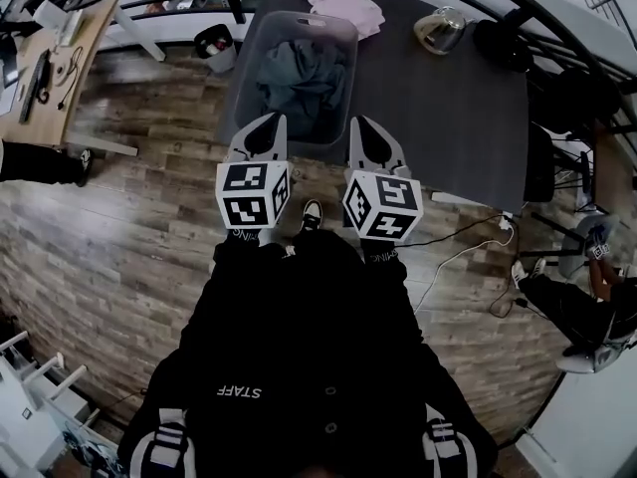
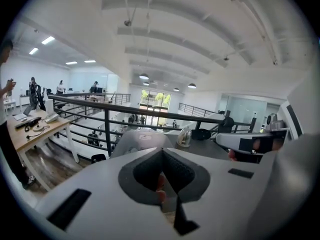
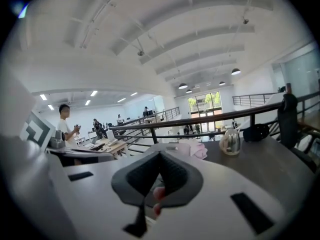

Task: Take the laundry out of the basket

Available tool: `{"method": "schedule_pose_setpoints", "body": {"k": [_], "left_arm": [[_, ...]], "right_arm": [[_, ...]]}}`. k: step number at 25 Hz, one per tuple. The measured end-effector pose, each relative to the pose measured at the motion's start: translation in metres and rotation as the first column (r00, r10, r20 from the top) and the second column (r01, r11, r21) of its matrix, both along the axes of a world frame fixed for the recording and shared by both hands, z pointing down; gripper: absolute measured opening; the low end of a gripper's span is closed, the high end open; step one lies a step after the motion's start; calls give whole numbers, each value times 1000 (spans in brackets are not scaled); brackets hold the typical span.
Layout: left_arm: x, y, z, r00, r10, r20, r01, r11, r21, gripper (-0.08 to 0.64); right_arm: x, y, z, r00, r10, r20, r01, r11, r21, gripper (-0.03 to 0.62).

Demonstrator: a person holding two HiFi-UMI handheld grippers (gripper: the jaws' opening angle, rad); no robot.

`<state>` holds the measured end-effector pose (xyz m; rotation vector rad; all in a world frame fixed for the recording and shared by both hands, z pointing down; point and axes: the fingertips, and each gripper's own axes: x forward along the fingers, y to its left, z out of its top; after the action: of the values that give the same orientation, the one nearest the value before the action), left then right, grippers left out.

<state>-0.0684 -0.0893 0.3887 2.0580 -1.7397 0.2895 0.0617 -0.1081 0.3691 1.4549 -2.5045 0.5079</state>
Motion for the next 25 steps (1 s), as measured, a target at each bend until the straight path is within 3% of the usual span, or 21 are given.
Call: {"method": "schedule_pose_setpoints", "body": {"k": [9,18,25], "left_arm": [[-12,-49,47,1000,-25,-10,24,992,-127,2],[-20,-95,88,1000,13,-29,-19,975,-219,2],[-26,-137,122,1000,-8,-30,-2,956,-295,3]], "right_arm": [[-9,-52,47,998,-1,-57,-4,995,-103,14],[-22,-88,73,989,32,-145,-55,986,-155,14],[-14,-125,95,980,70,-189,-109,972,-207,14]]}}
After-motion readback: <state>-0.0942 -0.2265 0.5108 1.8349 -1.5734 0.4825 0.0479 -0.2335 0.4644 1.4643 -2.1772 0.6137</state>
